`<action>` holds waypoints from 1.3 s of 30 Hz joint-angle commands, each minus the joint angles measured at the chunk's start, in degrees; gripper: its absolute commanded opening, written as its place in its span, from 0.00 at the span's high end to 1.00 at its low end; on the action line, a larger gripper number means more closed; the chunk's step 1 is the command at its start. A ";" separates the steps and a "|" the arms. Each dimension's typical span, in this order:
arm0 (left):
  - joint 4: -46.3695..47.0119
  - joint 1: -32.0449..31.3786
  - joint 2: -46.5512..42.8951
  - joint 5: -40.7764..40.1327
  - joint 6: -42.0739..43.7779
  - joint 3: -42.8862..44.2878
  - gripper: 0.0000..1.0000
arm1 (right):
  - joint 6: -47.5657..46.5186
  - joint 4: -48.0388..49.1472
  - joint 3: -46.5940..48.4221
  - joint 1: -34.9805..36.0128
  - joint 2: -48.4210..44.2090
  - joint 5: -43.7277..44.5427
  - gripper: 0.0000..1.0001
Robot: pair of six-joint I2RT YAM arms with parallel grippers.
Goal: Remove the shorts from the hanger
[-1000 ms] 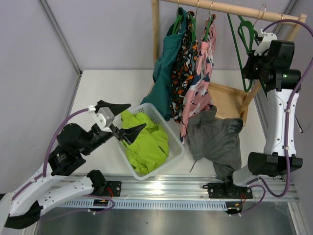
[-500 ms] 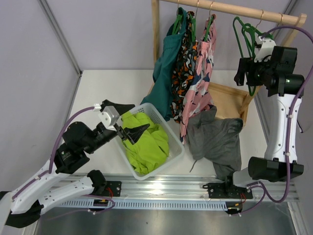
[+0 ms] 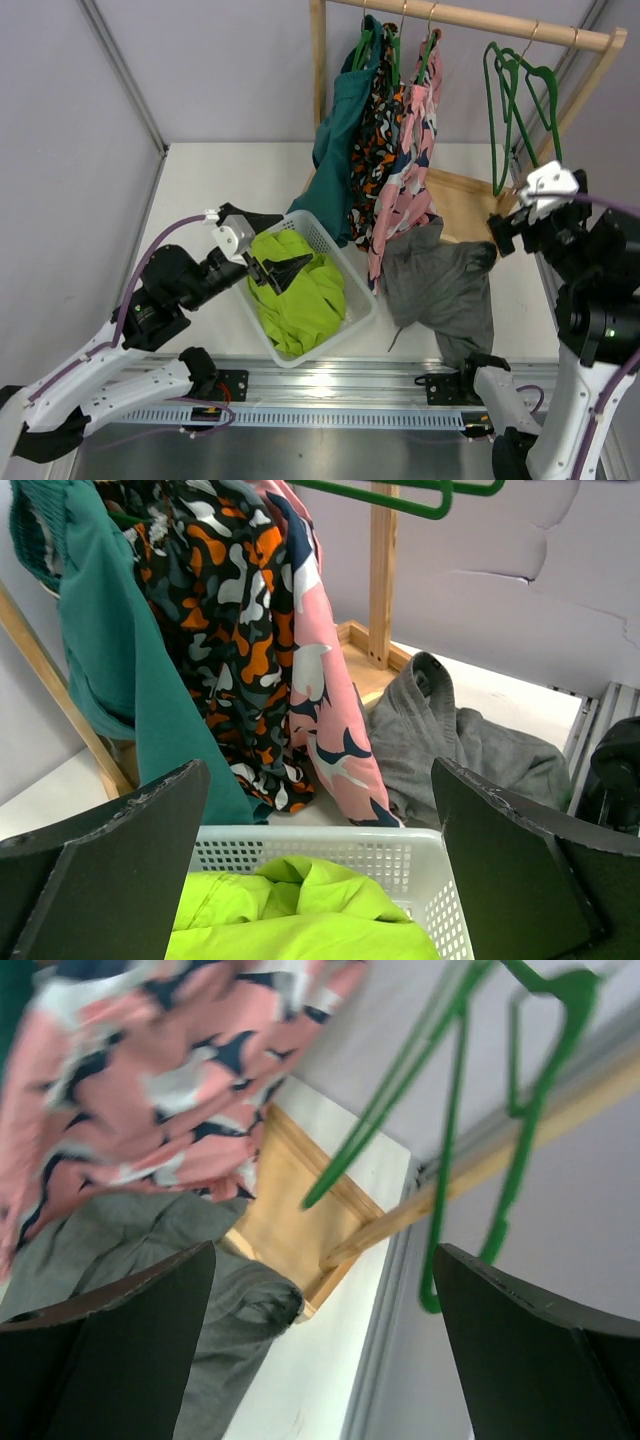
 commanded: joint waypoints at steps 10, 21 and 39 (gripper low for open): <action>1.55 0.26 -0.55 2.46 -2.28 -1.53 0.01 | -39.22 -25.41 -18.40 3.86 -1.85 -31.91 0.02; 0.67 0.26 0.50 5.71 -8.33 -2.15 0.01 | 17.54 13.94 -40.12 22.85 11.06 -7.05 0.08; 6.47 0.18 2.78 7.91 -8.78 -8.21 0.01 | 12.29 15.55 -42.16 24.70 15.92 -11.94 1.00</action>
